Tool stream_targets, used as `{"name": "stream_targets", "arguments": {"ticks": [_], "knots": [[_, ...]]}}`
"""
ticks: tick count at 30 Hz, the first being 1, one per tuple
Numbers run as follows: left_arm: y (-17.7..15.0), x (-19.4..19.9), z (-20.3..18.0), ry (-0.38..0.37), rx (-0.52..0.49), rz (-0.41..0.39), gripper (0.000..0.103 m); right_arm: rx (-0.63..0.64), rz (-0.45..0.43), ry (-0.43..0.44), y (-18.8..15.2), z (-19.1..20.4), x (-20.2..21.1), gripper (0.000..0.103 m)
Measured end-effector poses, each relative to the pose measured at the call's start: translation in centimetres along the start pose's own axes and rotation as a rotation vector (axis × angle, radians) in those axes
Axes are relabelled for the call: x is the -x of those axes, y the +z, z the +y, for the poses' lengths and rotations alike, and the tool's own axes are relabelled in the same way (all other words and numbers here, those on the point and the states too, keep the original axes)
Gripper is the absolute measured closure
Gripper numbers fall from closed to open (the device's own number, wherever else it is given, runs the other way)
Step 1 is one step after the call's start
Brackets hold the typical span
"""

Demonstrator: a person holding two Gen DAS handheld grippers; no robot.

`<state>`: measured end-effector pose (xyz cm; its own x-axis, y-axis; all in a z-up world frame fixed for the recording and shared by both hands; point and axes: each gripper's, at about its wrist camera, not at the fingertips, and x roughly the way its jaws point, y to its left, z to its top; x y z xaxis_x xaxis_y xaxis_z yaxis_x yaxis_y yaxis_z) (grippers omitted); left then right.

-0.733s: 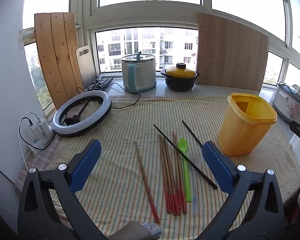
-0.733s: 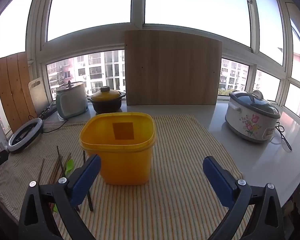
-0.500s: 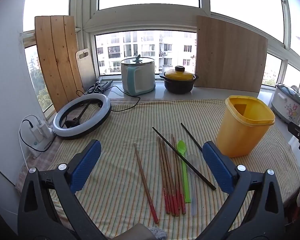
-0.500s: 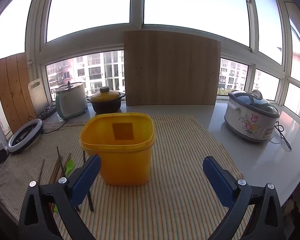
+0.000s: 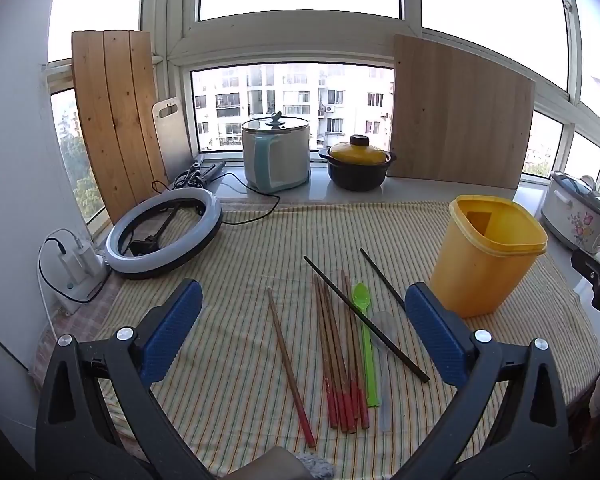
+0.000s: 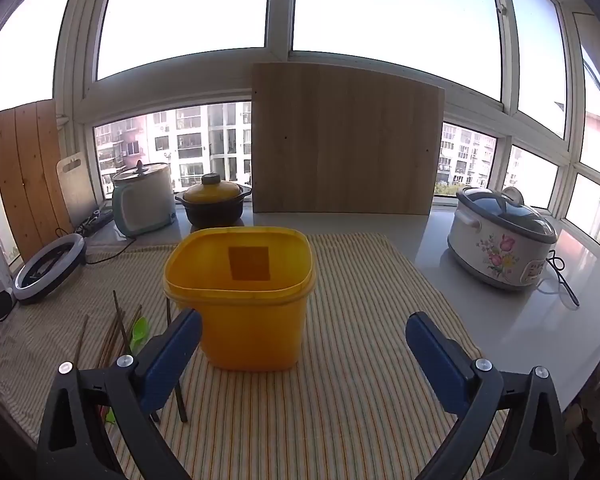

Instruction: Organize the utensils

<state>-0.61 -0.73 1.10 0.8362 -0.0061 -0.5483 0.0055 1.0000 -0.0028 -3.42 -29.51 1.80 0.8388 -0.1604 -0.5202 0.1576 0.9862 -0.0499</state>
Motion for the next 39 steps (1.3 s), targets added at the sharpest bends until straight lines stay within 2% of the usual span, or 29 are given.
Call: {"name": "stream_targets", "arguments": {"ticks": [7, 9, 39], "knots": [[0.6, 0.1, -1.1, -0.003, 0.005, 0.001, 0.000, -0.003, 0.001, 0.001, 0.1, -0.1, 0.1, 0.000], [-0.1, 0.0, 0.3, -0.009, 0.009, -0.001, 0.000, -0.003, 0.003, 0.003, 0.0, -0.1, 0.0, 0.000], [-0.1, -0.1, 0.1, -0.018, 0.013, -0.007, 0.000, -0.011, 0.007, -0.002, -0.2, -0.3, -0.2, 0.000]]}}
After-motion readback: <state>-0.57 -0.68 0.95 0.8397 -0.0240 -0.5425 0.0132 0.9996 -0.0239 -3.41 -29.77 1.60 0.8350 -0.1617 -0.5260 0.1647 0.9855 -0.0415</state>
